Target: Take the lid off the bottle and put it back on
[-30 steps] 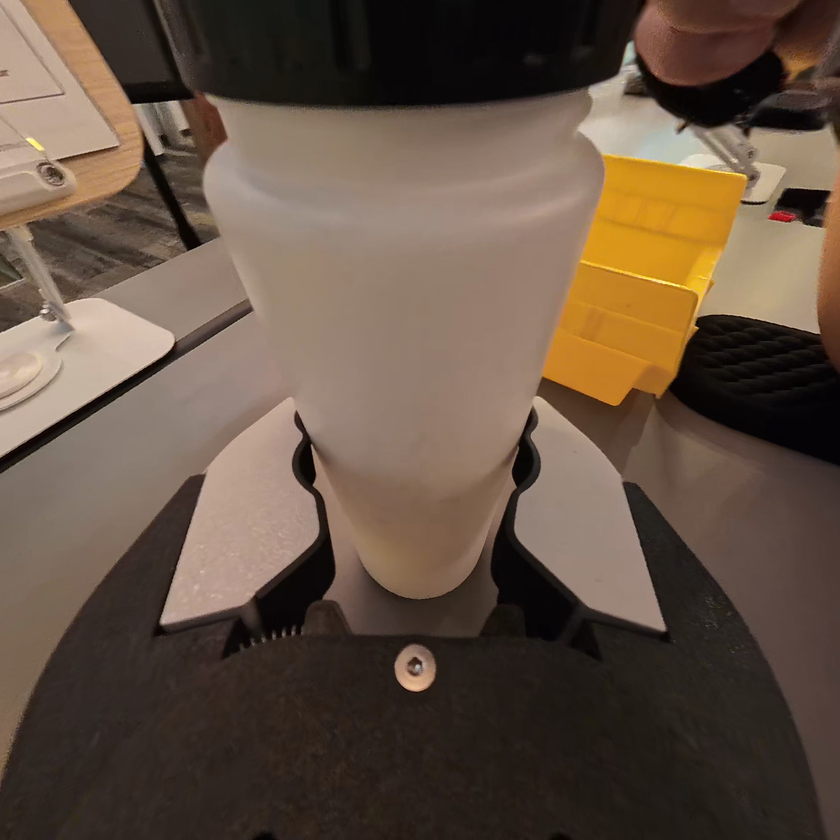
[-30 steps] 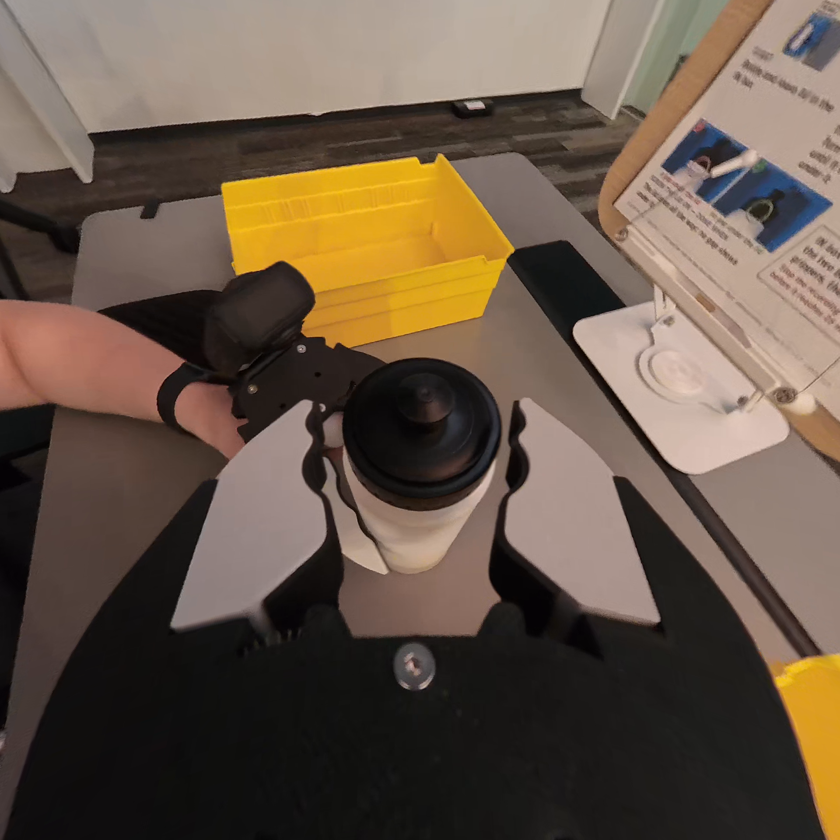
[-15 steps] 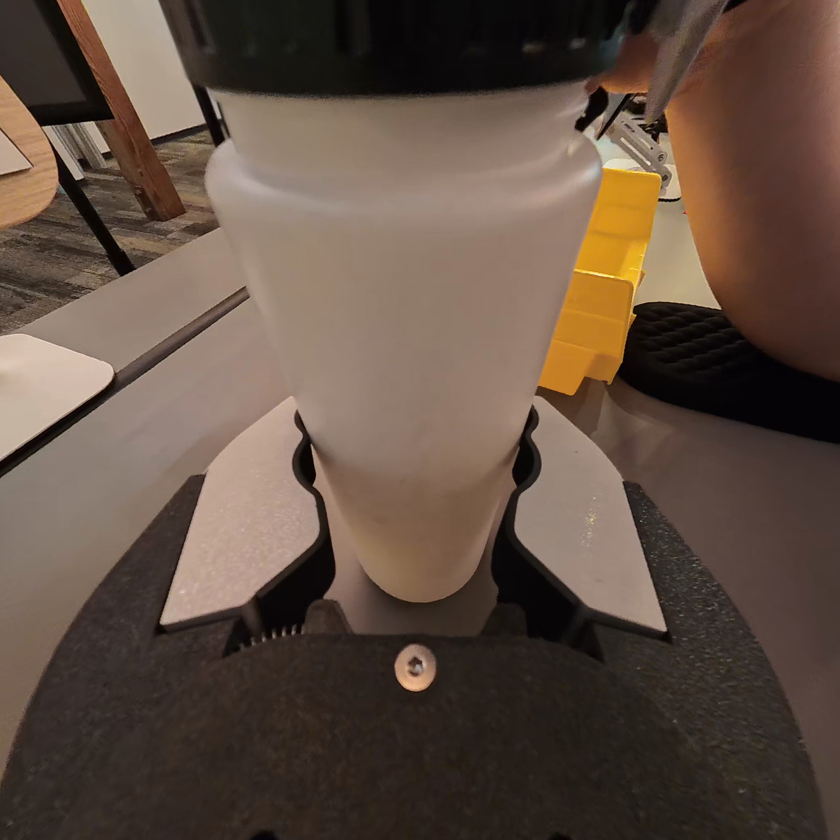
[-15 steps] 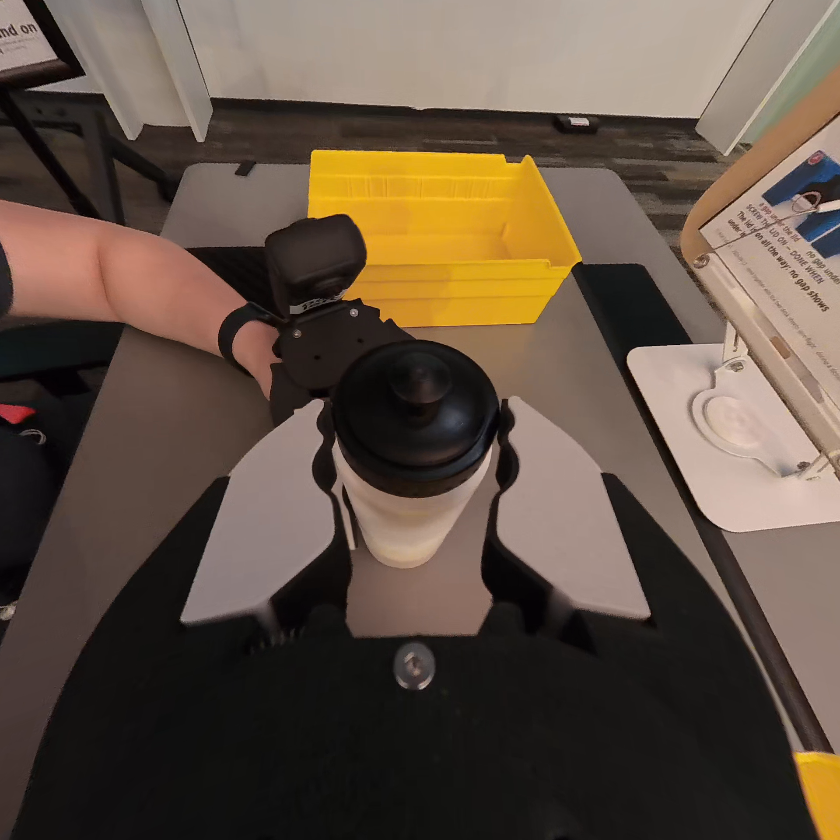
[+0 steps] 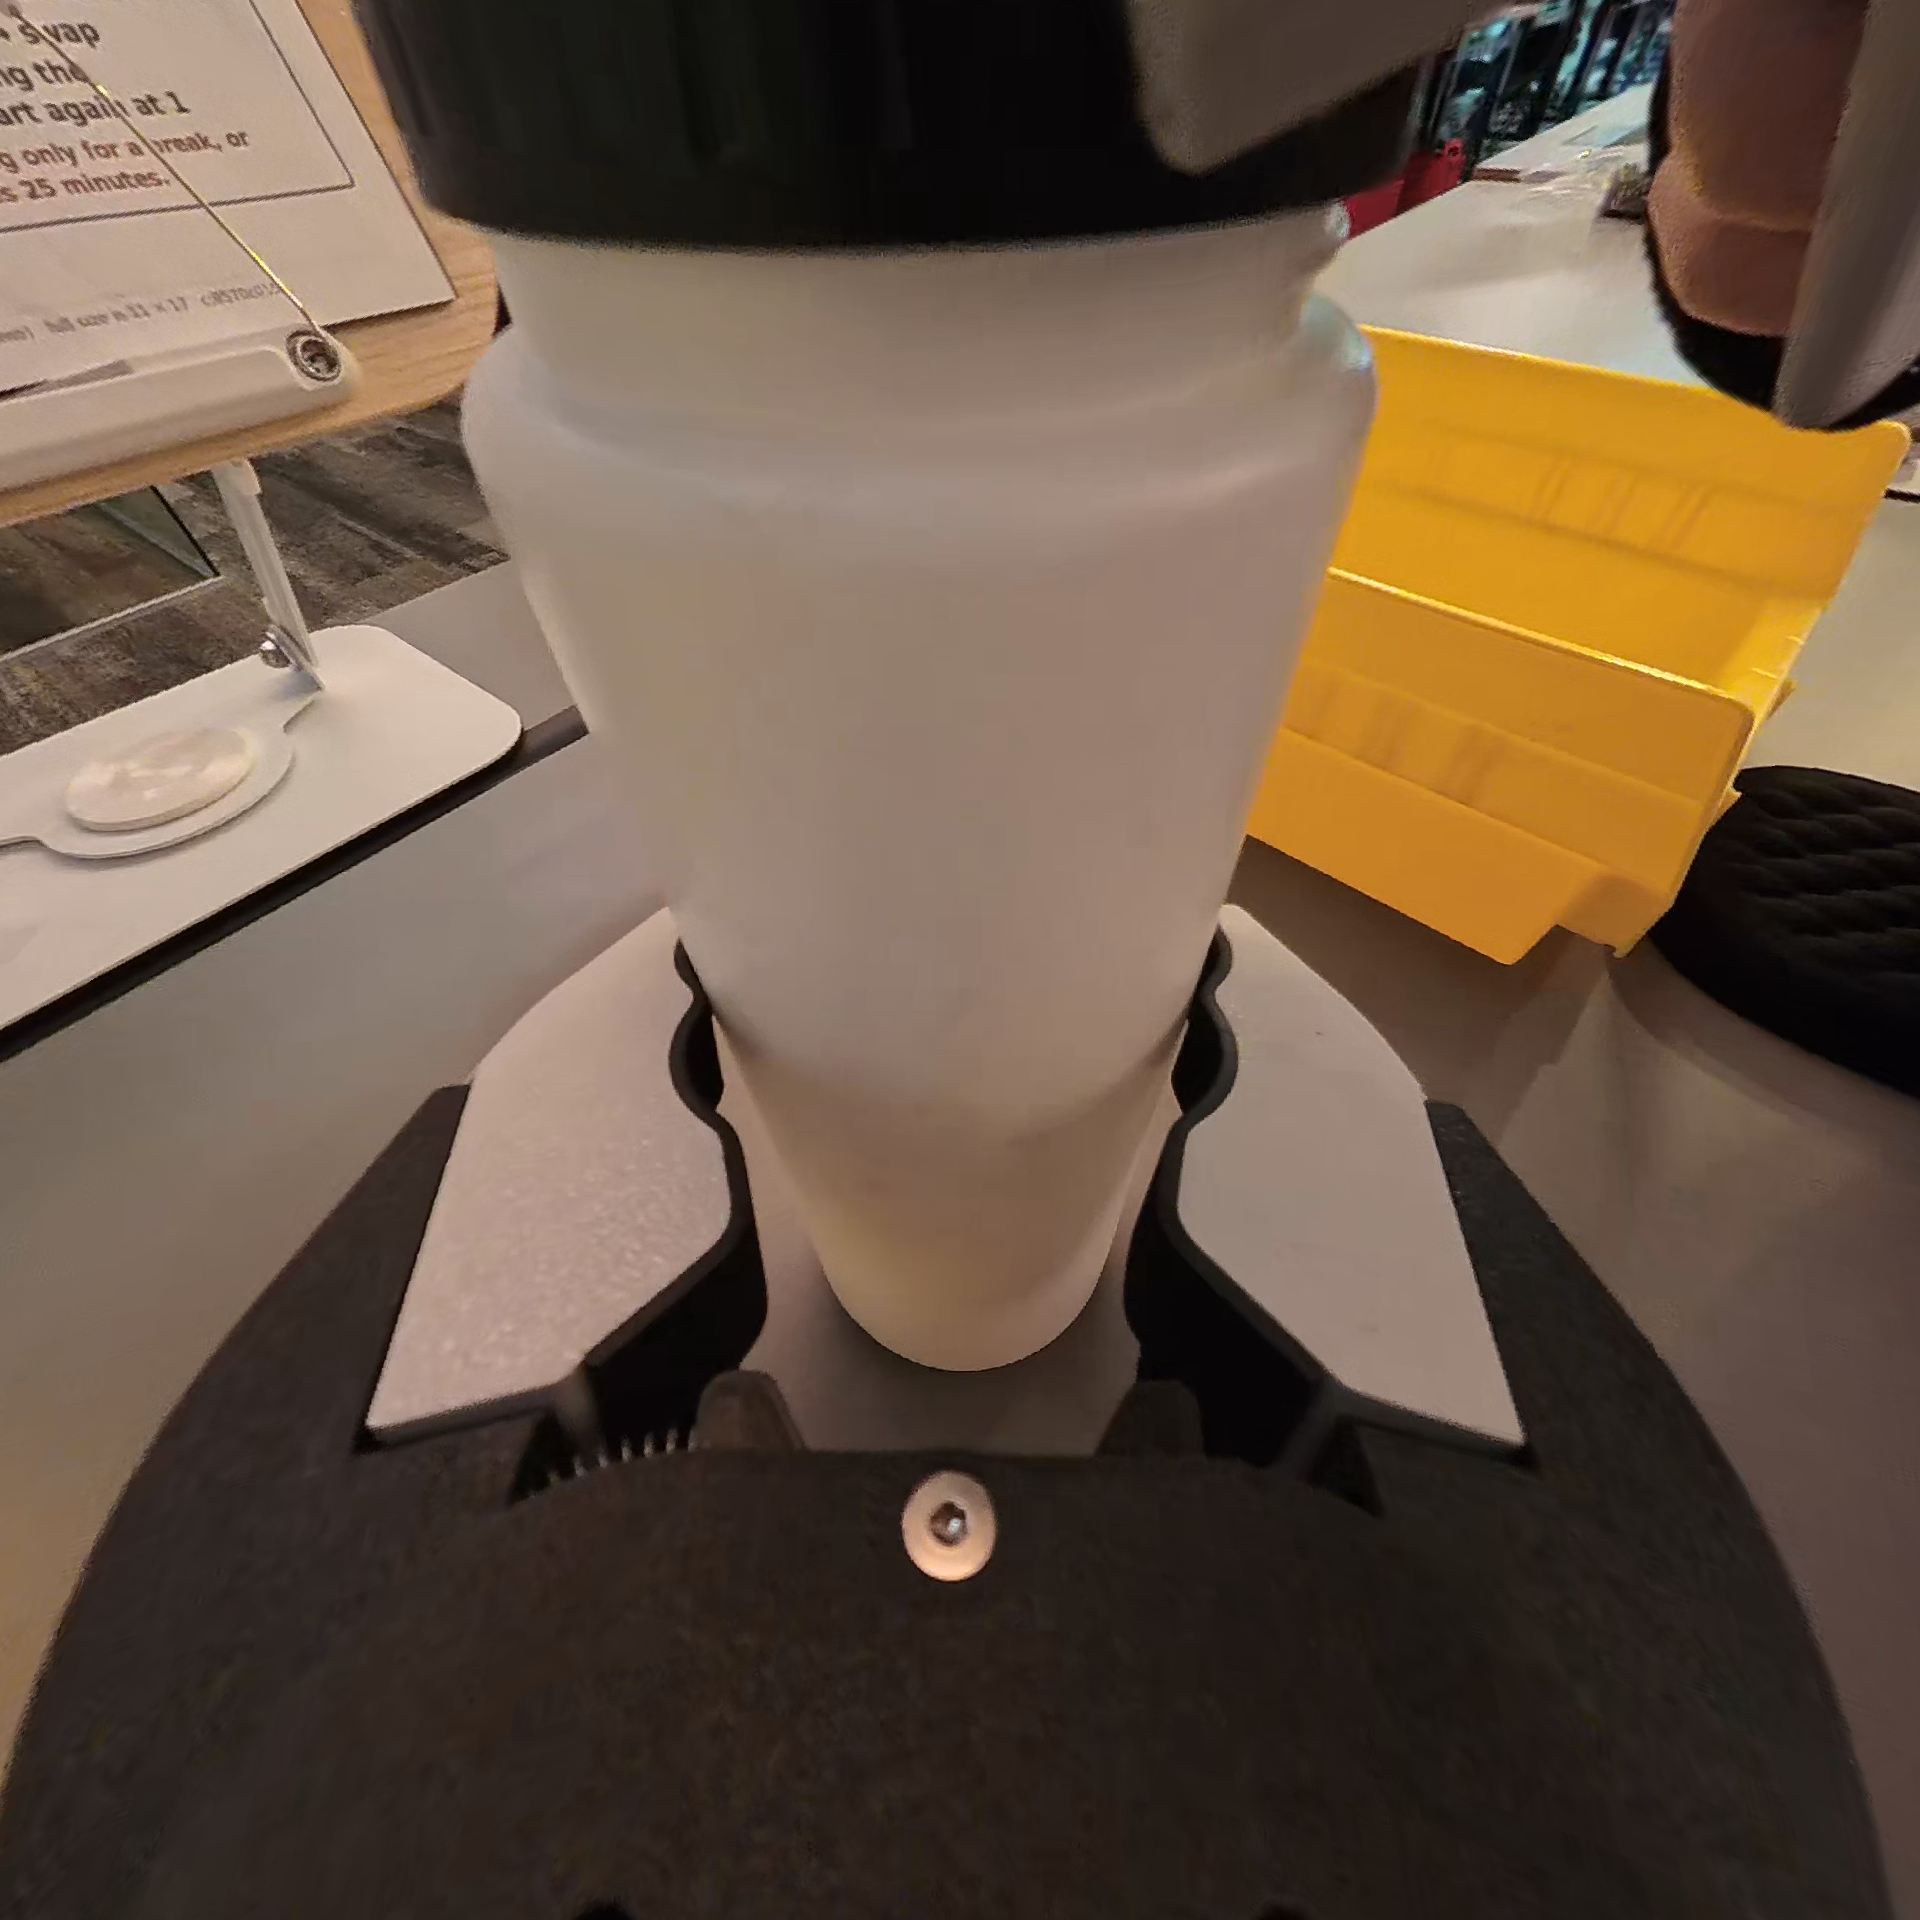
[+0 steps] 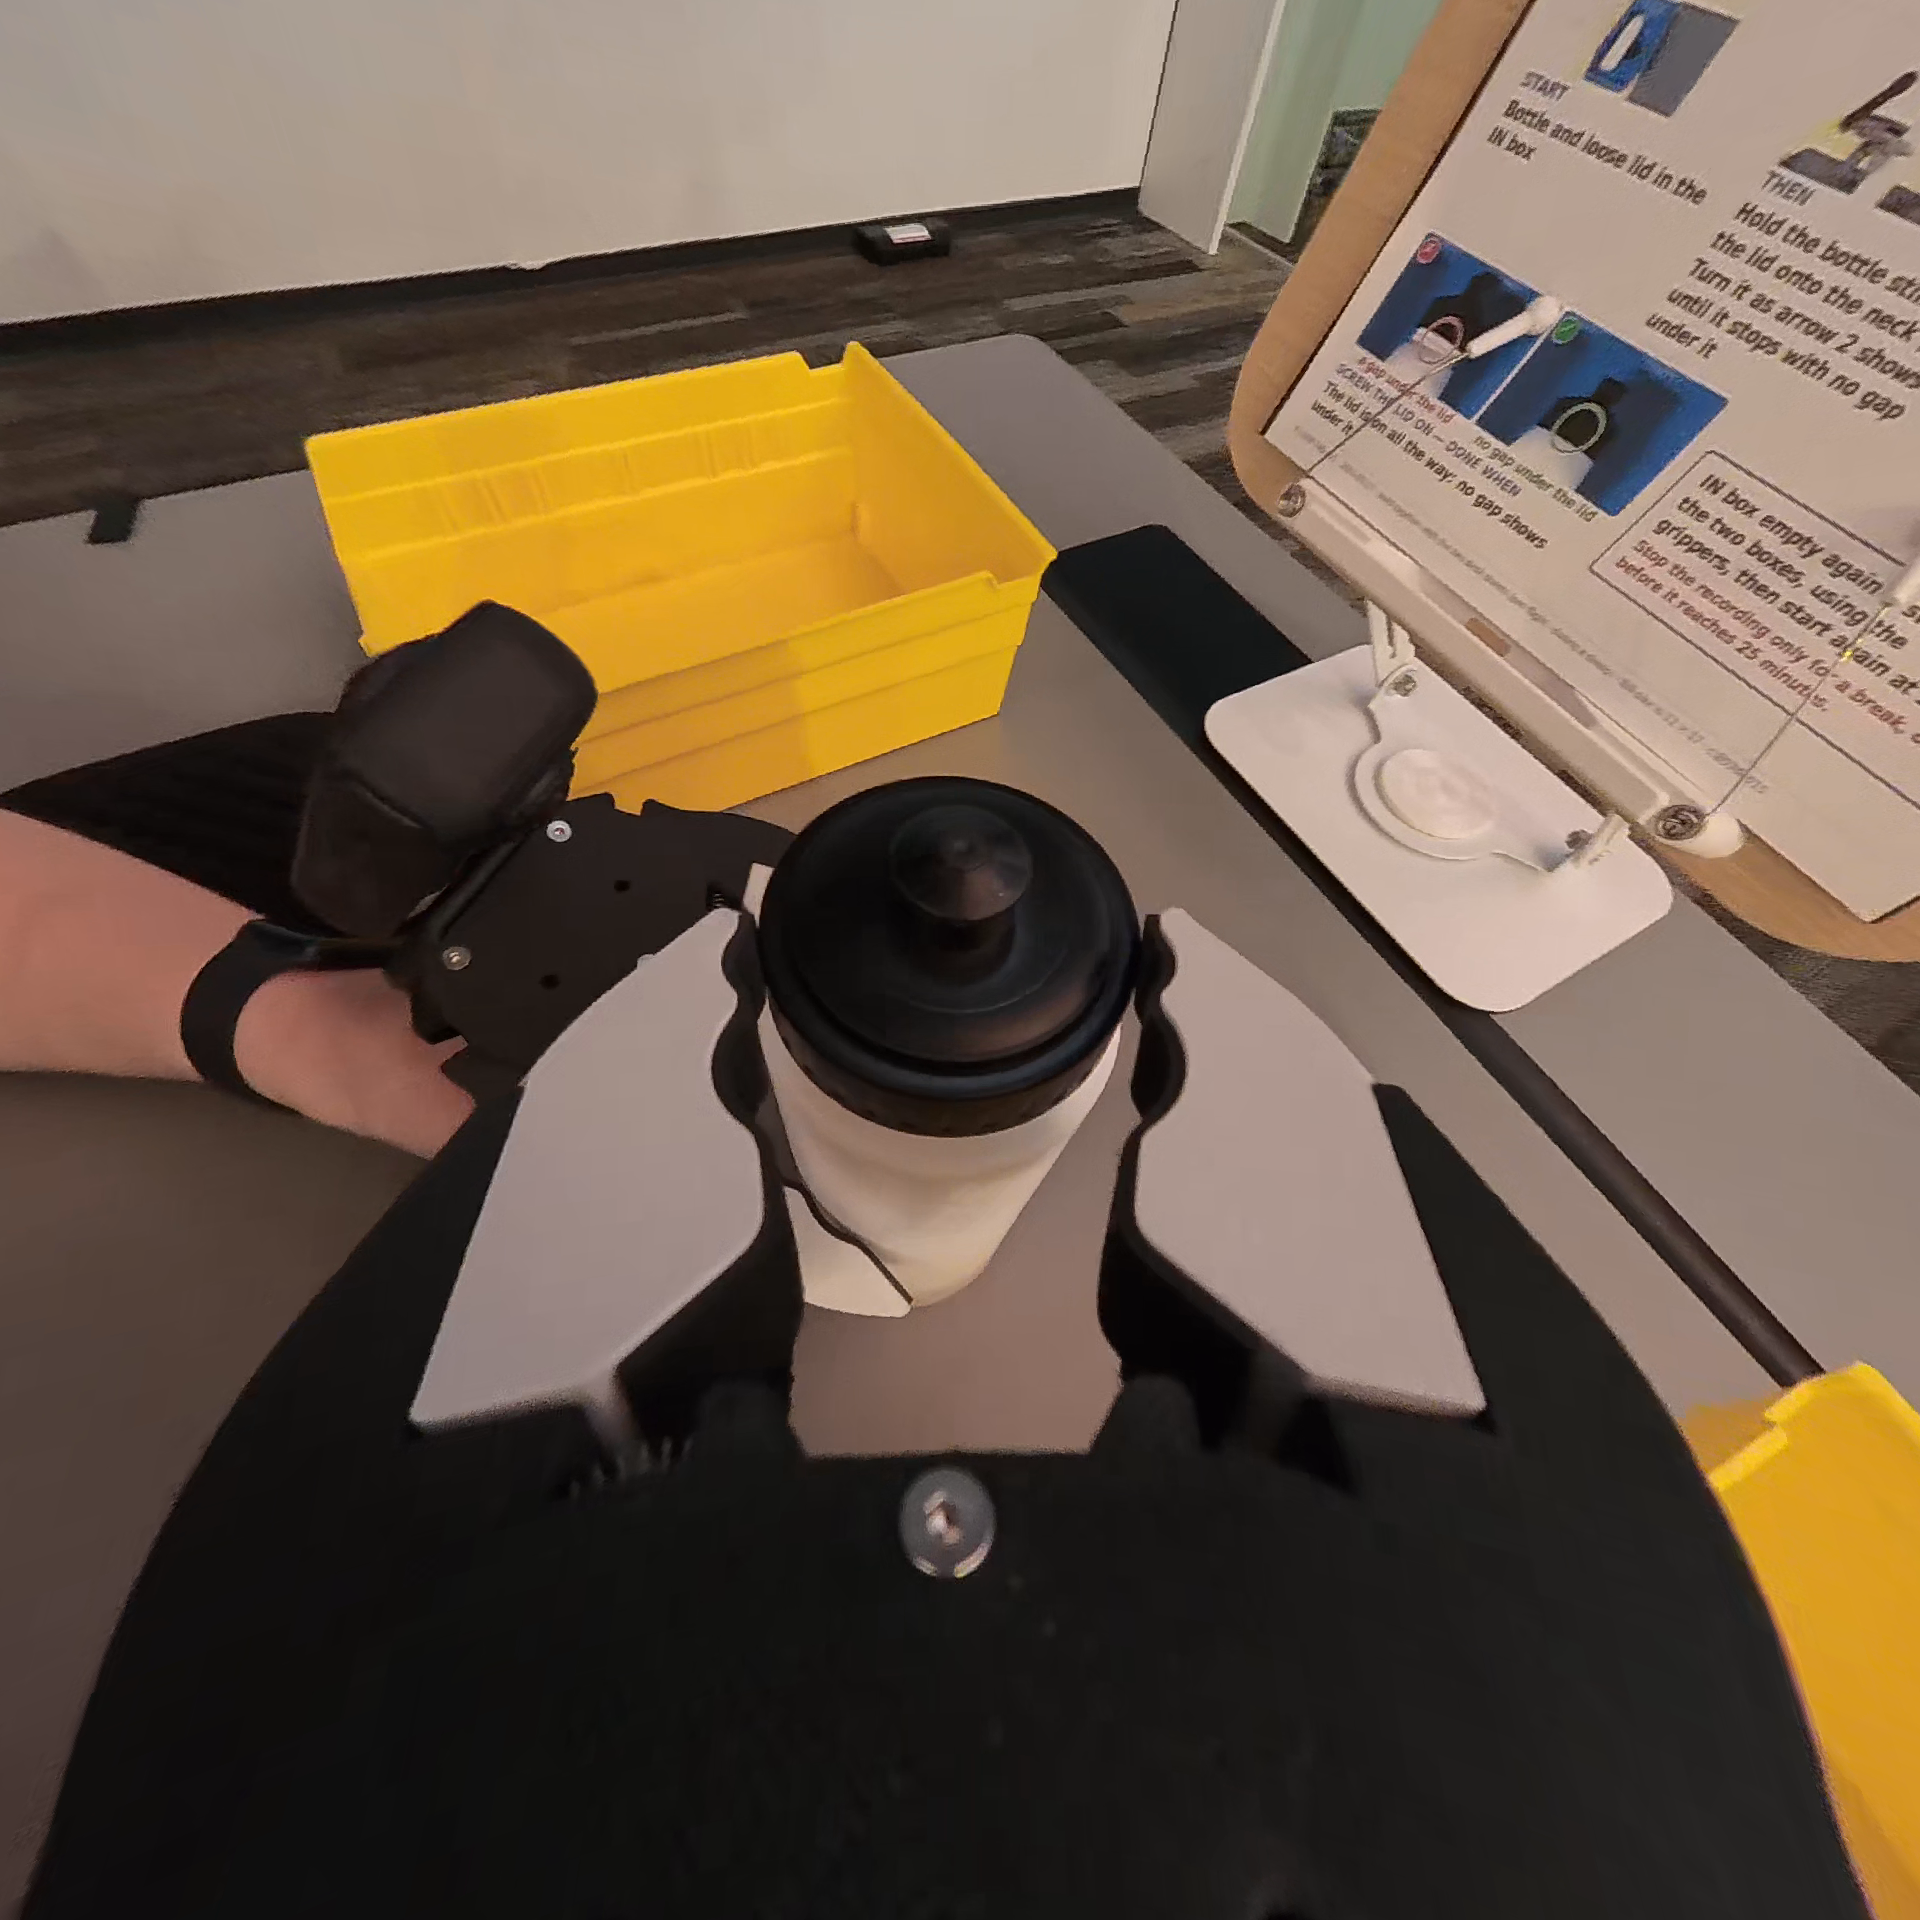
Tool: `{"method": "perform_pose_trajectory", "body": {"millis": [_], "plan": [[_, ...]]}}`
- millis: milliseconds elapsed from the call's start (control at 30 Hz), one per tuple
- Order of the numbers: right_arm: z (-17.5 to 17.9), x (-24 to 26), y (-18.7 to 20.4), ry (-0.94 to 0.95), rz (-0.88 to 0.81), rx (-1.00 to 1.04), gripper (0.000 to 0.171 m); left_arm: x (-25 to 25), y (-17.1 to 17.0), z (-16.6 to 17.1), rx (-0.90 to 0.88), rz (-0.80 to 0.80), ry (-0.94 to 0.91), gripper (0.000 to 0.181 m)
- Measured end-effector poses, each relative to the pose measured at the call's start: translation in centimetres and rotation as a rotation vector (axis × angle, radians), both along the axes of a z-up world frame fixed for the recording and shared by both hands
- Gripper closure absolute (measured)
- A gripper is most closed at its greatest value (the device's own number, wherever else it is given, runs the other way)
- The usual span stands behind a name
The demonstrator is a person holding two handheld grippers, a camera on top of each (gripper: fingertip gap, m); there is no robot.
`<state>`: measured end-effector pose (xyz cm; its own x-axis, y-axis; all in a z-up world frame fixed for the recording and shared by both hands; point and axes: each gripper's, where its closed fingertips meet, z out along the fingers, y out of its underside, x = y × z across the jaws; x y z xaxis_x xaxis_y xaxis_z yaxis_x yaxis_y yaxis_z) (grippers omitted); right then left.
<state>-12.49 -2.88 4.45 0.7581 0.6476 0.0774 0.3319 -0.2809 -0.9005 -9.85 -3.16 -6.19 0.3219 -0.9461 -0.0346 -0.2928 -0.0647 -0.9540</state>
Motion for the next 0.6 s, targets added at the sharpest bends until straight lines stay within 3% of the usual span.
{"method": "perform_pose_trajectory", "body": {"millis": [167, 233, 400, 600], "plan": [[0.1, 0.4, -0.8, 0.021, 0.103, -0.054, 0.098, 0.3, -0.7, 0.1, -0.046, -0.117, -0.018, 0.094], [1.2, 1.0, -1.1, 0.117, 0.153, -0.063, 0.089, 0.4, -1.1, 0.4, -0.144, -0.167, -0.053, 0.094], [2.4, 3.2, -0.6, 0.252, 0.194, -0.066, 0.089, 0.6, -2.6, 0.9, -0.448, -0.313, -0.146, 0.094], [2.0, 3.2, 0.1, 0.393, 0.256, -0.114, 0.089, 0.8, -3.8, 0.6, -0.467, -0.392, -0.123, 0.094]]}}
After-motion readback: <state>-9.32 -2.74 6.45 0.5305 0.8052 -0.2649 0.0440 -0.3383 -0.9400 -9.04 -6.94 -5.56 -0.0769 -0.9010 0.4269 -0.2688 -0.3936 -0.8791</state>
